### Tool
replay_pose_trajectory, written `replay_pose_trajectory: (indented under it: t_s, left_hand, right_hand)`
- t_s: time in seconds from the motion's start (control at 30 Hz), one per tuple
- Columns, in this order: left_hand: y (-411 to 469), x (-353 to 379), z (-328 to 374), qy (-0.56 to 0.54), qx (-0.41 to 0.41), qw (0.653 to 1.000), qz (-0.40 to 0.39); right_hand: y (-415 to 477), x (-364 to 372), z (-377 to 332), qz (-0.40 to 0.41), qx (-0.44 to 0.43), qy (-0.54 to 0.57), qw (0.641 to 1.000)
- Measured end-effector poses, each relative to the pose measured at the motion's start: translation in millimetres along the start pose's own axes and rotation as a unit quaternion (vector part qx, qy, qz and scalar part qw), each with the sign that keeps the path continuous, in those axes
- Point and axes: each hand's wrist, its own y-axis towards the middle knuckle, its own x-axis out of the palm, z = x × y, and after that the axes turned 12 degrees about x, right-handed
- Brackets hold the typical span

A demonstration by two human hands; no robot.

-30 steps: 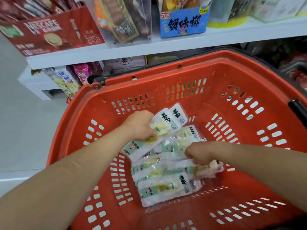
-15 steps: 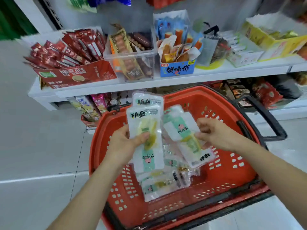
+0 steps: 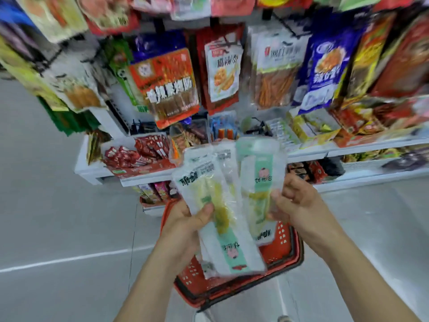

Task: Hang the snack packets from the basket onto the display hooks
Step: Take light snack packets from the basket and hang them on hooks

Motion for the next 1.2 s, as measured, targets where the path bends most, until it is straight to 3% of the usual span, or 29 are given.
replay_pose_trajectory:
  t_s: [0.1, 0.3, 0.4, 0.5, 0.67, 0.8, 0.93, 1.07, 1.2]
  left_hand:
    - [-11.8, 38.7, 78.4, -0.021, 0.021, 1.000, -0.004]
    - [-31.3, 97.3, 196.0, 0.144, 0.141, 0.979, 0.029]
    - [-36.8, 106.4, 227.0, 0.219, 0.175, 0.960, 0.007]
    - [-41.3, 112.5, 247.2, 0.271, 0.157, 0.950, 0.002]
    - [-31.1, 114.2, 273.2, 0.157, 0.117, 0.980, -0.049]
    - [-19.0, 128.3, 284.5, 0.141, 0.127, 0.982, 0.010]
    - [-11.1, 155.0, 284.9, 0.087, 0.140, 0.986, 0.038]
    - [1.0, 188.7, 287.8, -0.007, 0.134, 0.991, 0.017]
    - [19.9, 221.1, 287.3, -0.107, 0.121, 0.984, 0.068]
  right_hand:
    - [-46.0, 22.1, -69.4, -0.025, -0.001, 0.022, 0.999]
    - [-121.5, 68.0, -191.7, -0.022, 0.011, 0.039, 0.999]
    - [-142.1, 91.9, -224.3, -0.011, -0.044, -0.029, 0.999]
    - [-149.9, 109.4, -242.4, 0.016, -0.084, -0.032, 0.996]
    - [-154.6, 113.0, -256.2, 0.031, -0.105, -0.031, 0.994]
    - [-149.2, 105.7, -266.4, 0.032, -0.150, -0.082, 0.985]
    - [-137.0, 82.5, -283.4, 0.107, -0.197, -0.150, 0.963]
    - [-125.1, 50.2, -303.1, 0.130, -0.190, -0.102, 0.968]
    - [-120.6, 11.5, -342.6, 0.050, -0.135, 0.043, 0.989]
